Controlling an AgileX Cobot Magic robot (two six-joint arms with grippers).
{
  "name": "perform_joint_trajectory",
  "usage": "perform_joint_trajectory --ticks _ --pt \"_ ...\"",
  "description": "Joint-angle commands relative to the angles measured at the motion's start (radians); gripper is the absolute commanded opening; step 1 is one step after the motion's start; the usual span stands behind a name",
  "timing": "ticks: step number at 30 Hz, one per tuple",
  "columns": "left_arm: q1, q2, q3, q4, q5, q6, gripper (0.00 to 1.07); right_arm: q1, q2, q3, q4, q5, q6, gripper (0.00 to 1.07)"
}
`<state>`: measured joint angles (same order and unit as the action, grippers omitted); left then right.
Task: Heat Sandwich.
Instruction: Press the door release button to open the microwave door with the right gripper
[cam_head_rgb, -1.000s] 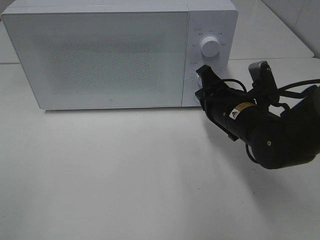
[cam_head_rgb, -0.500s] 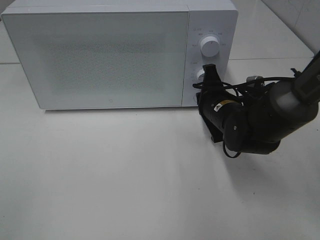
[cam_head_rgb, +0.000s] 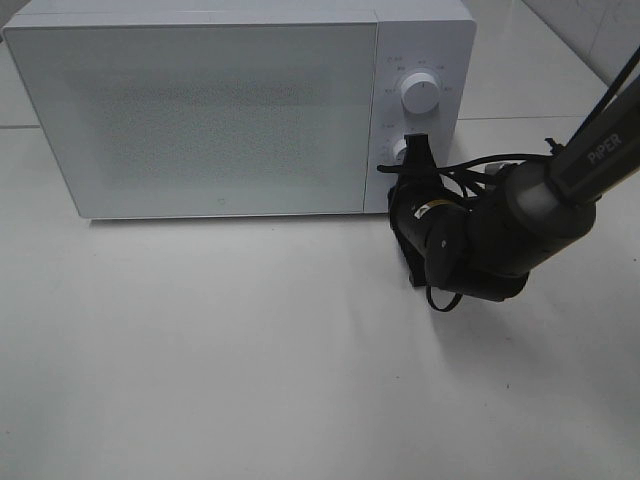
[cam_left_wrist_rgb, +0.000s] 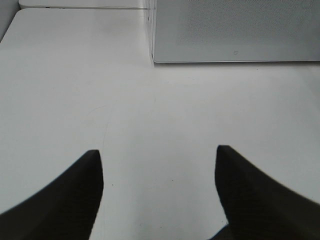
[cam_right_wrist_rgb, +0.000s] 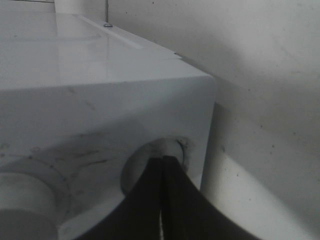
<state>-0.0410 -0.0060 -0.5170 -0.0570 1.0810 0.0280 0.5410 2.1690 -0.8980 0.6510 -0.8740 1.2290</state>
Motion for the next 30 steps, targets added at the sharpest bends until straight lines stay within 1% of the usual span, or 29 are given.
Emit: perform_joint_trajectory --ticks 1,7,9,13,21,25,30 --pt "0.003 -0.005 0.003 -0.010 -0.011 -0.002 0.62 -0.025 -0.002 -0.036 -0.010 -0.074 0.003 0.00" --pt "0.003 -0.005 0.003 -0.010 -0.011 -0.002 0.62 -0.052 -0.002 -0.036 -0.025 -0.174 0.003 0.00" --pt "0.003 -0.005 0.003 -0.010 -0.011 -0.002 0.62 -0.062 -0.002 -0.036 -0.054 -0.211 0.010 0.00" --pt "0.003 -0.005 0.003 -0.010 -0.011 -0.002 0.62 -0.063 -0.002 -0.036 -0.067 -0.253 0.023 0.00" --pt "0.003 -0.005 0.003 -0.010 -0.011 -0.002 0.62 -0.063 0.006 -0.060 -0.075 -0.272 0.022 0.00" --pt "0.003 -0.005 0.003 -0.010 -0.011 -0.002 0.62 -0.063 0.055 -0.086 -0.129 -0.369 0.102 0.00" --pt "0.003 -0.005 0.003 -0.010 -0.011 -0.002 0.62 -0.063 0.068 -0.094 -0.134 -0.358 0.119 0.00"
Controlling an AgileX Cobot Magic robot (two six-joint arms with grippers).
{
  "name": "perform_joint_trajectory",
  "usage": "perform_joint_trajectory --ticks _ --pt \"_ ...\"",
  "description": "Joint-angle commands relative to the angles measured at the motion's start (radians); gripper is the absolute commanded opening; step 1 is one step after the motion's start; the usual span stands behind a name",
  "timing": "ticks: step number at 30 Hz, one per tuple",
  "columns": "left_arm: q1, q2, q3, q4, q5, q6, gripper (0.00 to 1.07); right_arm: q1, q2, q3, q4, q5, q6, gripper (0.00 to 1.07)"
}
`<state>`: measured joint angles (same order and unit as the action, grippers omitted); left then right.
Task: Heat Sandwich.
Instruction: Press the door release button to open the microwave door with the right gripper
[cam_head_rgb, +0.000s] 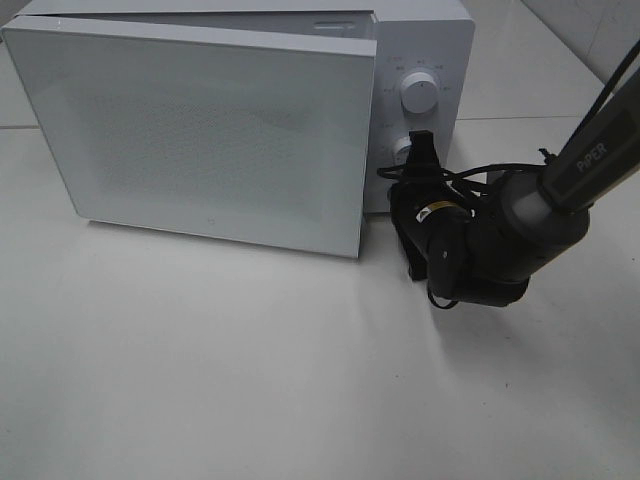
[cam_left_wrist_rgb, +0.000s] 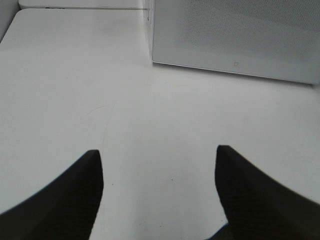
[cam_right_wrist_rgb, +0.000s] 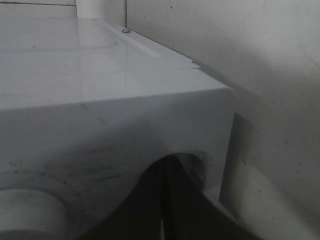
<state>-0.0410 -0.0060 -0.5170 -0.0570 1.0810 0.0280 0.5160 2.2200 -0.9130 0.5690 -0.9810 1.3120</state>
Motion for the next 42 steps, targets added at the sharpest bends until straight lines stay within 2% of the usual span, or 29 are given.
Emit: perform_joint_trajectory --ticks 1,27,35,42 --pt "0.003 -0.005 0.003 -0.010 -0.011 -0.002 0.62 -0.038 0.017 -0.079 -0.052 -0.251 0.036 0.00" --pt "0.003 -0.005 0.003 -0.010 -0.011 -0.002 0.62 -0.036 -0.010 -0.072 -0.057 -0.206 -0.008 0.00" --pt "0.003 -0.005 0.003 -0.010 -0.011 -0.002 0.62 -0.036 -0.082 0.058 -0.060 -0.134 -0.042 0.00" --pt "0.003 -0.005 0.003 -0.010 -0.011 -0.002 0.62 -0.036 -0.182 0.199 -0.115 -0.064 -0.043 0.00"
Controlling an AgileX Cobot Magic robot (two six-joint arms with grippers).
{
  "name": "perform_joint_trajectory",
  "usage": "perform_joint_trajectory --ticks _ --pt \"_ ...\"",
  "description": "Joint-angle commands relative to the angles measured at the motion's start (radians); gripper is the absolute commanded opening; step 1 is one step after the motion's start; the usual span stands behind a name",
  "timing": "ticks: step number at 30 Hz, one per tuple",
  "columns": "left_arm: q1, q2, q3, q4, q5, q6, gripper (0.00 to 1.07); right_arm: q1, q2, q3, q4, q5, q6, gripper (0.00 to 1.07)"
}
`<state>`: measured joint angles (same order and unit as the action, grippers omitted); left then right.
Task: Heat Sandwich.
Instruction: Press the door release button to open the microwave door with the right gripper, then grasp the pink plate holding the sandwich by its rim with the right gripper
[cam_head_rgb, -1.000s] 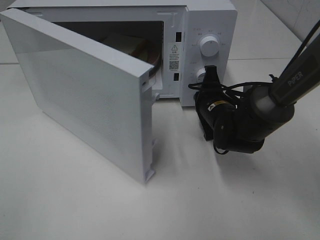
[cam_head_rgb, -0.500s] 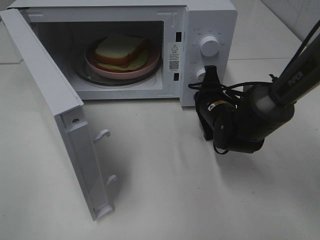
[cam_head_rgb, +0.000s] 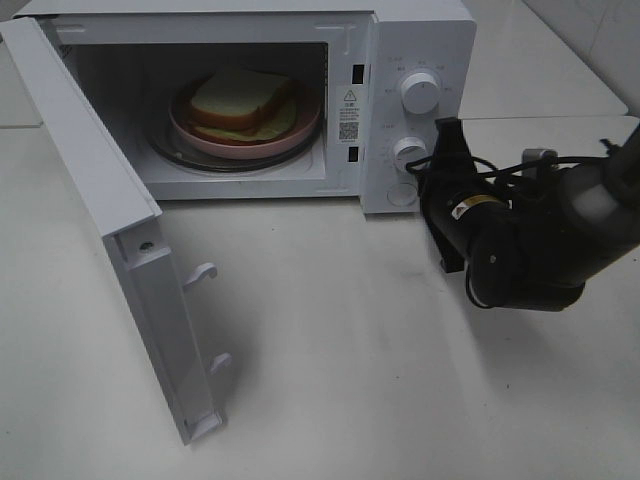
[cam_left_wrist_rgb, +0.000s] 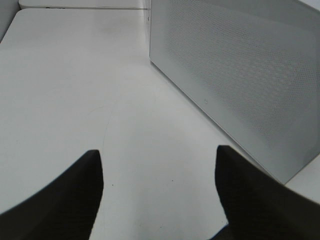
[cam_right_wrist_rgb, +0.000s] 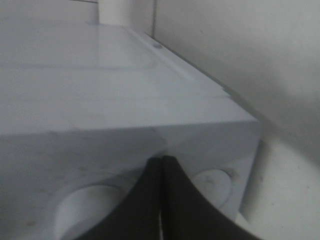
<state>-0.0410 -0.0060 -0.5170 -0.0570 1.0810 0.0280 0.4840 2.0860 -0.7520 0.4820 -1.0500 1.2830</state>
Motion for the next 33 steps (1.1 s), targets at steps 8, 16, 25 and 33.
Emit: perform_joint_trajectory --ticks 8,16,25,33 --pt "0.003 -0.005 0.003 -0.010 -0.011 -0.002 0.62 -0.004 -0.185 0.167 -0.074 0.025 -0.130 0.01" --pt "0.003 -0.005 0.003 -0.010 -0.011 -0.002 0.62 -0.004 -0.331 0.239 -0.081 0.113 -0.406 0.01" --pt "0.003 -0.005 0.003 -0.010 -0.011 -0.002 0.62 -0.004 -0.566 0.248 -0.193 0.436 -0.851 0.02" --pt "0.003 -0.005 0.003 -0.010 -0.011 -0.002 0.62 -0.004 -0.733 0.247 -0.260 0.809 -1.180 0.07"
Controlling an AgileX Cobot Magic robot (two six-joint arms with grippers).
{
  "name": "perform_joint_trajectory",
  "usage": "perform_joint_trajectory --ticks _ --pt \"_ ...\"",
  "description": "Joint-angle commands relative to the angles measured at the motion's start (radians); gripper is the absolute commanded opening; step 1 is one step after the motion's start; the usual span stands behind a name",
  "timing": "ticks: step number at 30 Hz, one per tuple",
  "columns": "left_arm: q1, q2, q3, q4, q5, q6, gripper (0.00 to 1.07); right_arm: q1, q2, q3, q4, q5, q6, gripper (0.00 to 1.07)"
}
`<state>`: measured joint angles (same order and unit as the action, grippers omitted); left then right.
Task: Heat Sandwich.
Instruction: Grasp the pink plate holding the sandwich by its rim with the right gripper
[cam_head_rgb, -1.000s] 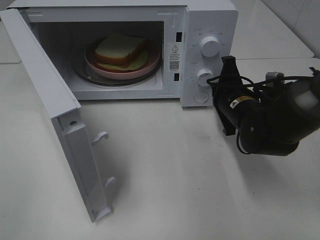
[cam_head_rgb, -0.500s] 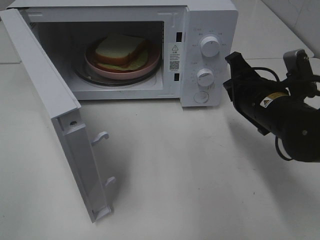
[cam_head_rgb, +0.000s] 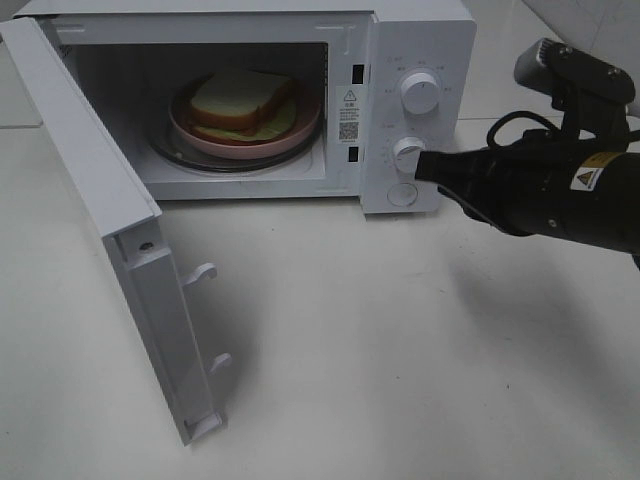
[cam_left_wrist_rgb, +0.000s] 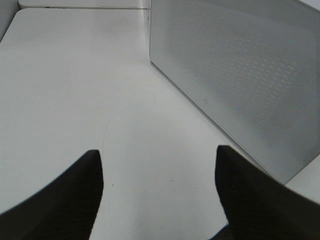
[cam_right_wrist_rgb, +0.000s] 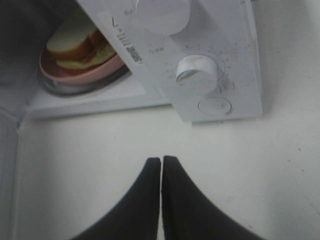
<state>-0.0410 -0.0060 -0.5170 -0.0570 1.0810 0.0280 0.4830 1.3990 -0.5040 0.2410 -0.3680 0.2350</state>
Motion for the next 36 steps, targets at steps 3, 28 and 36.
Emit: perform_joint_trajectory --ticks 3,28,36 --pt "0.003 -0.005 0.003 -0.010 -0.011 -0.002 0.62 -0.003 -0.089 -0.020 -0.019 0.264 -0.235 0.10" --pt "0.003 -0.005 0.003 -0.010 -0.011 -0.002 0.62 -0.003 -0.189 -0.388 -0.018 1.113 -0.990 0.43" --pt "0.003 -0.005 0.003 -0.010 -0.011 -0.002 0.62 -0.003 -0.189 -0.395 -0.014 1.117 -1.255 0.69"
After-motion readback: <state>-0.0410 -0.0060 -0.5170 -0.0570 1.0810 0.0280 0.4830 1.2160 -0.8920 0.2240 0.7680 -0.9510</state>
